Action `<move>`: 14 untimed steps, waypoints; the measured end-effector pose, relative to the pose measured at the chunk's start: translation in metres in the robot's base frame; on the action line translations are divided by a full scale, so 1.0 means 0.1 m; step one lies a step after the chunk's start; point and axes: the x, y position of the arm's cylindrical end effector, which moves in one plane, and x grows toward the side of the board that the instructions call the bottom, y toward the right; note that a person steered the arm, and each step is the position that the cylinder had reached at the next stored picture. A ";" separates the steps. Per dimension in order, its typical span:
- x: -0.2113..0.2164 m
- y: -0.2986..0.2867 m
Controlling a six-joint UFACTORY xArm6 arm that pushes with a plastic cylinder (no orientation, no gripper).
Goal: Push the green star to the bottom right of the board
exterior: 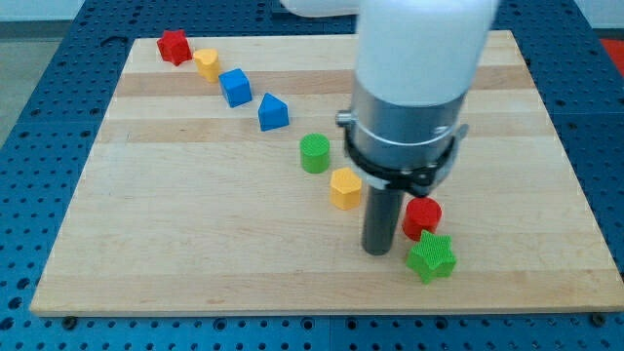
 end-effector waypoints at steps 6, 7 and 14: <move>0.16 0.83; 0.16 0.62; 0.42 1.00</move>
